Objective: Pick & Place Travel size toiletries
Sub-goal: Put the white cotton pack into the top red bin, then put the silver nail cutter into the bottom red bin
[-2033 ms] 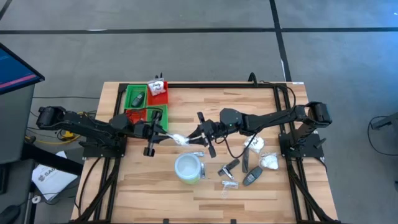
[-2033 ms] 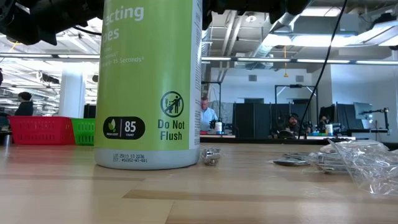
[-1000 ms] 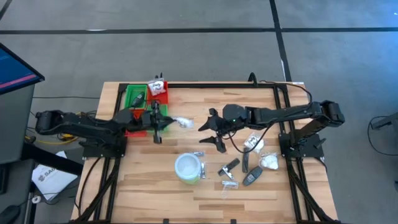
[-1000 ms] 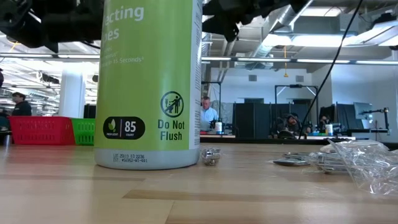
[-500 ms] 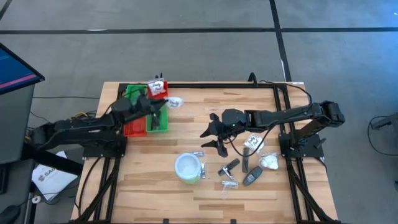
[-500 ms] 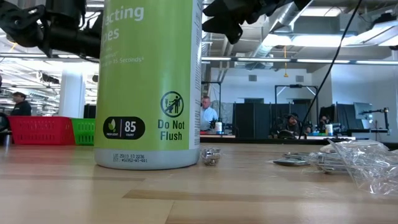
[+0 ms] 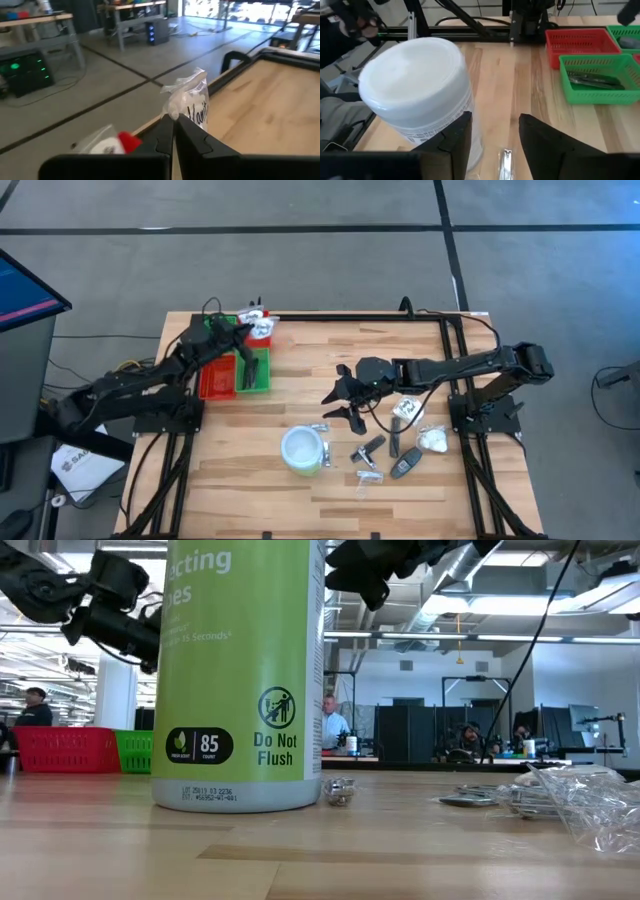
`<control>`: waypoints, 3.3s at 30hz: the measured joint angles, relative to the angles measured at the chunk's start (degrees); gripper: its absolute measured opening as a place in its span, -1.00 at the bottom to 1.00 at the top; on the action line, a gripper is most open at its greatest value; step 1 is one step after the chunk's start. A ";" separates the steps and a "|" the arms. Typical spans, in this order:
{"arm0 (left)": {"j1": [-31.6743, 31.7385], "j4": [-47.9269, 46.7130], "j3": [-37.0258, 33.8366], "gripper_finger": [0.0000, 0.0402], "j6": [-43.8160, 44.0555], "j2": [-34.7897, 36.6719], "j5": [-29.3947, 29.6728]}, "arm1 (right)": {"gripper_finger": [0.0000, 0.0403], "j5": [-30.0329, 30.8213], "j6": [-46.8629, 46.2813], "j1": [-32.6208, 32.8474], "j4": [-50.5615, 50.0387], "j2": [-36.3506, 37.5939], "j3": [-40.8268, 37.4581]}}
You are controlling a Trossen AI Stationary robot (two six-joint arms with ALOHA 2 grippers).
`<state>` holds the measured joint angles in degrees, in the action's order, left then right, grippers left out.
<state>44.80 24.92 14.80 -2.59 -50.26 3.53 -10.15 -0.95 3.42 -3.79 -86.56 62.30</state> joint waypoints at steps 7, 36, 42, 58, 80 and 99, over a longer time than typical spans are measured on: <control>4.55 -0.08 -2.76 -1.00 -0.11 -0.04 -0.04 | -0.28 0.00 0.02 -0.02 -0.07 0.00 0.00; 10.18 14.28 -4.73 -1.00 -1.09 -17.05 1.07 | -0.37 0.00 0.94 -0.02 2.20 0.04 0.00; 11.93 19.40 -4.73 -1.00 0.28 -20.66 -1.98 | -0.37 -0.02 0.94 -0.02 2.14 0.04 0.00; 11.91 21.46 -2.00 -0.91 0.48 -26.95 2.25 | -0.37 -0.02 1.53 -0.20 2.07 0.04 0.02; 11.55 21.88 -1.98 0.03 1.89 -17.54 4.32 | -0.37 -0.19 -2.75 0.27 0.57 0.07 -1.47; -17.67 -0.48 -2.00 -0.06 8.95 3.66 -4.46 | -0.41 1.42 -13.36 7.78 -16.24 -2.00 -1.49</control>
<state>27.12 24.44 12.80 6.36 -46.60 -0.94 -8.73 -14.32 11.21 -20.02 -88.56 60.81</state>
